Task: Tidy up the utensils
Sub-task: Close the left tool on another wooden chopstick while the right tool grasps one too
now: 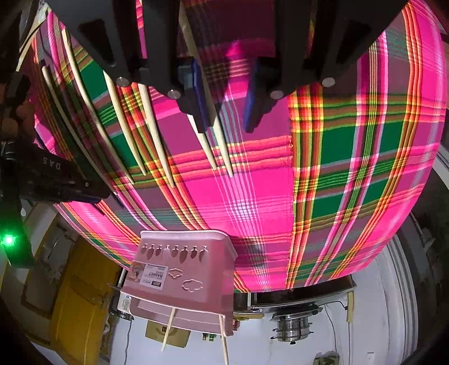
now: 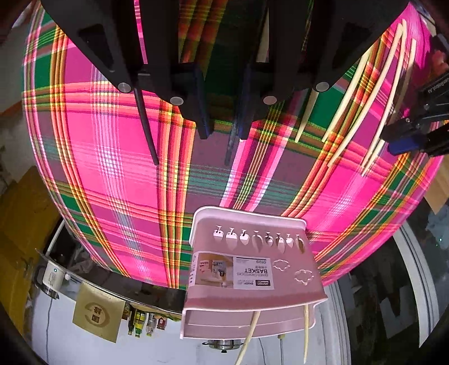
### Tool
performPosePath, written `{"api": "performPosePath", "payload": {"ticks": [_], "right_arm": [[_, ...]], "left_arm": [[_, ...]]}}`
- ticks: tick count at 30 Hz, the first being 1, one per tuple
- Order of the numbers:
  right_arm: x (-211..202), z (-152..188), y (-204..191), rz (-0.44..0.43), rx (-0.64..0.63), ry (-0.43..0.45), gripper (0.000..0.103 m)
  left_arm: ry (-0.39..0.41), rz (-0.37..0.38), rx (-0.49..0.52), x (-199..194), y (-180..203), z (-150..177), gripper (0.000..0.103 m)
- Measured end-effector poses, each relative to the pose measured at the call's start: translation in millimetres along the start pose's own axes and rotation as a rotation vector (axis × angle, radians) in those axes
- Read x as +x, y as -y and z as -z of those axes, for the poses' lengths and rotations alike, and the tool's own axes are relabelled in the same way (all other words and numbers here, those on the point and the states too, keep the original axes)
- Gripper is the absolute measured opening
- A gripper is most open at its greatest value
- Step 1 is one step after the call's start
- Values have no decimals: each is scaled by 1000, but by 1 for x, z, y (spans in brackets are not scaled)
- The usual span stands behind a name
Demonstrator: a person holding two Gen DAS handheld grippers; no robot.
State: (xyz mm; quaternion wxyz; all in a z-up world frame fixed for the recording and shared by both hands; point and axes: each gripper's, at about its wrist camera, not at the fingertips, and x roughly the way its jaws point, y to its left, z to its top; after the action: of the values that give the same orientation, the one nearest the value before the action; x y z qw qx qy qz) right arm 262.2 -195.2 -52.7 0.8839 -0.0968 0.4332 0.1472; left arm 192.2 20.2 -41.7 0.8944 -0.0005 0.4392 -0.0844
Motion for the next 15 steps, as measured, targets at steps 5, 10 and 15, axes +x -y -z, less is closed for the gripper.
{"api": "performPosePath", "payload": {"ticks": [5, 10, 15], "right_arm": [[7, -6, -8, 5, -25, -21, 21], [7, -8, -11, -4, -39, -46, 7], [15, -22, -17, -5, -56, -90, 6]], "left_arm": [[-6, -18, 13, 3, 1, -4, 27], [-18, -34, 55, 5, 5, -6, 28], [-51, 3, 39, 11, -1, -17, 23]]}}
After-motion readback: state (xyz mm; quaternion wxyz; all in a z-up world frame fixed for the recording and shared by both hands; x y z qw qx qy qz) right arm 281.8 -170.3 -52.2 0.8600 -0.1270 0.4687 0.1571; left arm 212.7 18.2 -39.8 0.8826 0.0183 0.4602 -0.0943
